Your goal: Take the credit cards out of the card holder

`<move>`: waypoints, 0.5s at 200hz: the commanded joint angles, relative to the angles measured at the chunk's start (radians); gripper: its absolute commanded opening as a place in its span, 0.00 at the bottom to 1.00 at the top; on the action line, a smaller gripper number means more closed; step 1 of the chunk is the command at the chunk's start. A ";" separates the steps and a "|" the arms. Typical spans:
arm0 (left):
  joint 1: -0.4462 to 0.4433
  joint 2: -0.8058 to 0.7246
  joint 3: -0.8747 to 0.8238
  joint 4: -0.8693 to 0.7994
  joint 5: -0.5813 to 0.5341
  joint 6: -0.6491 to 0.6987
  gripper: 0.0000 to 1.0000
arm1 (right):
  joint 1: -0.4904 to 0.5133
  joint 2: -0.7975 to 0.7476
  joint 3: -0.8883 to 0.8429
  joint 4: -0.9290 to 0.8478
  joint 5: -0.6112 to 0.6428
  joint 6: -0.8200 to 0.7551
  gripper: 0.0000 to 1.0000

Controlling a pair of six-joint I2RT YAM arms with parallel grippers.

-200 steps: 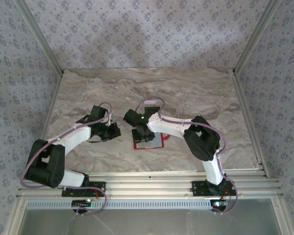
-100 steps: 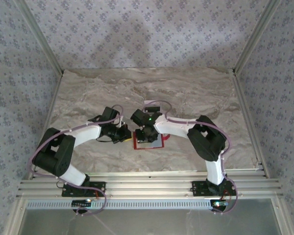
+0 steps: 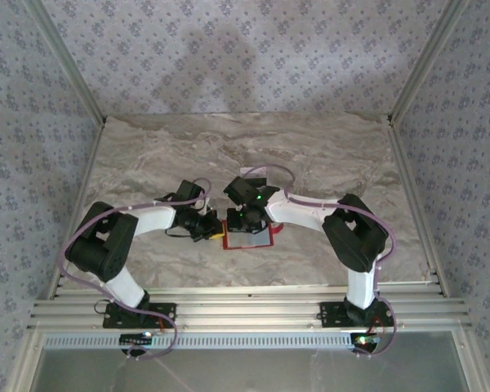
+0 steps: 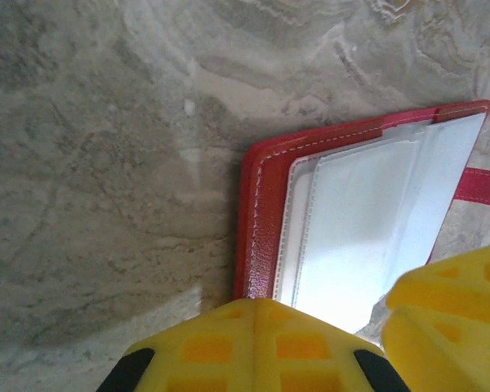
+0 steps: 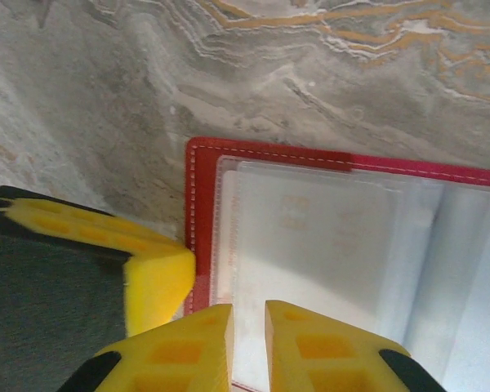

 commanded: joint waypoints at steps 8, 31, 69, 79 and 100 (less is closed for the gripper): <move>-0.007 0.018 0.030 0.008 0.033 0.000 0.00 | 0.001 0.041 0.009 0.019 -0.032 0.015 0.18; -0.008 0.024 0.036 -0.023 0.009 0.013 0.00 | 0.000 0.059 0.007 0.023 -0.041 0.017 0.17; -0.008 0.037 0.054 -0.102 -0.062 0.047 0.00 | -0.003 0.086 0.005 0.017 -0.049 0.016 0.17; -0.007 0.039 0.056 -0.116 -0.073 0.054 0.00 | -0.002 0.089 0.005 0.001 -0.040 0.014 0.17; -0.008 0.039 0.061 -0.143 -0.098 0.067 0.00 | -0.002 0.083 0.010 -0.048 0.007 0.003 0.18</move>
